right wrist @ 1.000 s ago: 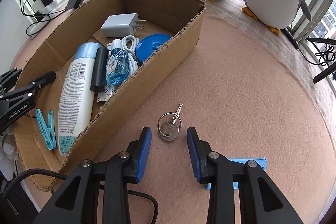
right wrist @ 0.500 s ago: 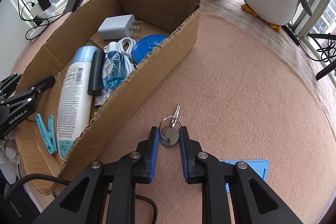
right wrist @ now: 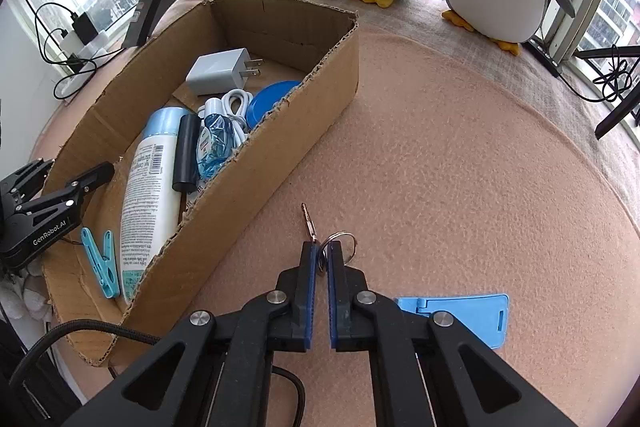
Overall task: Organize rigid objects
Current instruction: 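Close the right gripper on the key ring and lift it, then carry the keys into the box and open the right gripper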
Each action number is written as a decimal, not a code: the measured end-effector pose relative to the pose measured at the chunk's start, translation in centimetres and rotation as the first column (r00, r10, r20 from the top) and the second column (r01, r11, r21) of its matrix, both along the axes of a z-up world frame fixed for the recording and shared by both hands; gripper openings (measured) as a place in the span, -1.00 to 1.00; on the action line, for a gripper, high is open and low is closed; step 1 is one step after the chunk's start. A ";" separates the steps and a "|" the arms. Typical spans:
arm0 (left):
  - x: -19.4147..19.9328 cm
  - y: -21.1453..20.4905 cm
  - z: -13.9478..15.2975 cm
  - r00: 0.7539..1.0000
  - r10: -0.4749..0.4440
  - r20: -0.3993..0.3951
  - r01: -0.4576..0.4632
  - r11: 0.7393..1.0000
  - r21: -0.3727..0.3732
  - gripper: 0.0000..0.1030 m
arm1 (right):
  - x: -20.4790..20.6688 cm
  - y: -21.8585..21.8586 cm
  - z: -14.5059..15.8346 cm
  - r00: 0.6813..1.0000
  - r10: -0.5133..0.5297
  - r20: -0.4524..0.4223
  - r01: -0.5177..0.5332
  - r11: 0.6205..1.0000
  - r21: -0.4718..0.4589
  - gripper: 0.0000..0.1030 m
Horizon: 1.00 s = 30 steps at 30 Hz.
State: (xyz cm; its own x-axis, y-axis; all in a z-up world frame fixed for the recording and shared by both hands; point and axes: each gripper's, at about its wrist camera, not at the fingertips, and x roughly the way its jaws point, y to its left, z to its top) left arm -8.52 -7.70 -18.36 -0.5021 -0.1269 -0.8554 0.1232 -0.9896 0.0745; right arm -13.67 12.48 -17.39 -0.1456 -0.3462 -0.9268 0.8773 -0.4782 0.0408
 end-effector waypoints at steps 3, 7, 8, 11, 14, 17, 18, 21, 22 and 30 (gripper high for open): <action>0.0 0.0 0.0 1.000 0.000 0.000 0.000 1.000 0.002 -0.09 | 0.0 0.0 0.2 1.000 -0.006 -0.002 0.006 1.000 -0.011 -0.92; 0.0 0.0 0.0 1.000 0.001 0.000 -0.001 1.000 0.000 -0.09 | 0.0 0.2 0.8 1.000 -0.007 -0.011 0.007 1.000 -0.022 -0.92; 0.0 0.0 0.0 1.000 0.001 0.000 -0.001 1.000 0.001 -0.09 | 0.0 0.3 1.0 1.000 -0.007 -0.015 0.006 1.000 -0.026 -0.92; 0.0 0.0 0.0 1.000 0.000 0.000 0.000 1.000 0.001 -0.09 | 0.0 0.5 1.8 1.000 -0.012 -0.027 0.011 0.999 -0.039 -0.92; 0.0 0.0 0.0 1.000 0.000 0.000 0.000 1.000 0.001 -0.09 | 0.0 0.8 2.7 0.999 -0.018 -0.034 0.016 0.998 -0.061 -0.92; 0.0 0.0 0.0 1.000 0.000 0.000 0.000 1.000 0.001 -0.09 | 0.3 1.0 4.0 0.998 -0.018 -0.052 0.014 0.996 -0.083 -0.92; 0.0 0.0 0.0 1.000 0.001 0.000 -0.001 1.000 0.001 -0.09 | 0.4 1.0 4.5 0.998 -0.015 -0.061 0.010 0.996 -0.092 -0.92; 0.0 -0.1 0.0 1.000 0.001 0.000 -0.001 1.000 0.001 -0.09 | 1.0 0.8 6.2 0.997 -0.002 -0.075 -0.007 0.992 -0.126 -0.92; 0.0 0.0 0.0 1.000 0.000 0.000 0.000 1.000 0.002 -0.09 | 1.2 0.6 6.7 0.997 0.004 -0.078 -0.015 0.990 -0.138 -0.92; 0.0 0.0 0.0 1.000 0.000 -0.001 0.000 1.000 0.001 -0.09 | 4.1 -2.0 8.9 0.993 0.090 -0.077 -0.104 0.976 -0.194 -0.92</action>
